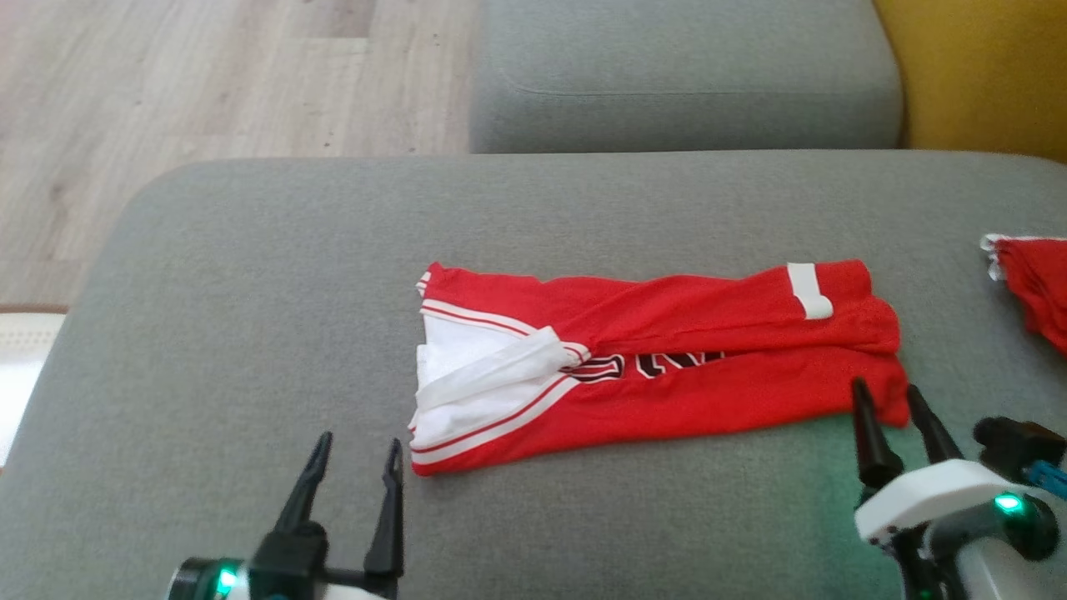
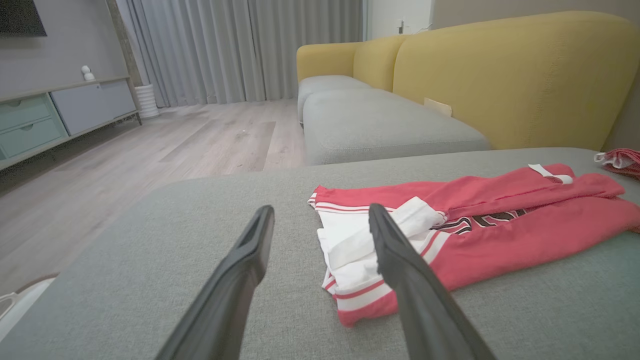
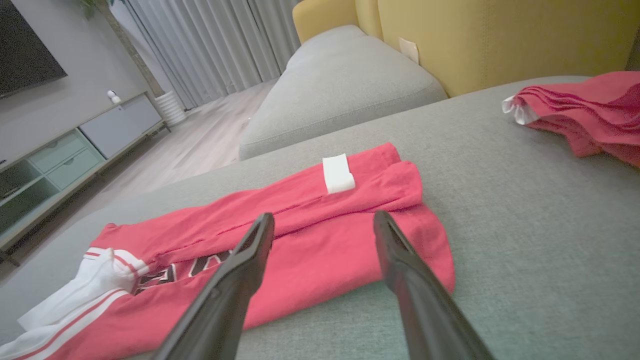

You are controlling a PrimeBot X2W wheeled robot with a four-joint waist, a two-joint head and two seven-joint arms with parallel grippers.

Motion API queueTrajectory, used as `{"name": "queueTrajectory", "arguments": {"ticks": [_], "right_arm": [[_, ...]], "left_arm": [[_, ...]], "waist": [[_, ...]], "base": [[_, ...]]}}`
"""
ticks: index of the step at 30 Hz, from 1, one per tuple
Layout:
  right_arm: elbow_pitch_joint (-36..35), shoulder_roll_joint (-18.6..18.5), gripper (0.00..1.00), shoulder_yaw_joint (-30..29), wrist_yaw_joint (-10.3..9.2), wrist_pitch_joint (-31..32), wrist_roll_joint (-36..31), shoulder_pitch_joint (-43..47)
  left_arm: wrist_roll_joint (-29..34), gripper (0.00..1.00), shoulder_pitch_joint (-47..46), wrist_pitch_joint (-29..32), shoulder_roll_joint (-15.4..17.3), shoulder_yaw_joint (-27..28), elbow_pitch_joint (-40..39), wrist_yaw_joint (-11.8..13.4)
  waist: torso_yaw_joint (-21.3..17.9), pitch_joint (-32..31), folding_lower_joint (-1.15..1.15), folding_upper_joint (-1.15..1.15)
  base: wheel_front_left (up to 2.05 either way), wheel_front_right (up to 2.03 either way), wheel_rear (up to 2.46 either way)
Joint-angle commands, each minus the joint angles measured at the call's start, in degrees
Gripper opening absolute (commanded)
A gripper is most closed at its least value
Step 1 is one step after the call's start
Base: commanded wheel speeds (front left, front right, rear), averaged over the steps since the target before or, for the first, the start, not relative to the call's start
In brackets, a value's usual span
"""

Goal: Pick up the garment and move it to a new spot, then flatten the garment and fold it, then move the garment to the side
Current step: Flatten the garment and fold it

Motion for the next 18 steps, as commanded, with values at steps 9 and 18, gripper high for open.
{"name": "queueTrajectory", "arguments": {"ticks": [9,18], "right_arm": [[8.17,-1.97,1.00,-10.59,-0.05,5.64,-7.55,-9.00],[15.74,-4.53,1.00,-17.59,-0.05,13.63,-16.42,-17.69]], "left_arm": [[5.45,1.00,-1.66,-0.70,-2.81,2.03,-1.05,-3.22],[6.71,1.00,-3.07,-0.70,-5.04,2.06,0.02,-5.48]], "waist": [[4.91,1.76,0.01,0.00],[7.16,5.68,0.01,0.00]], "base": [[0.00,0.00,0.00],[0.00,0.00,0.00]]}}
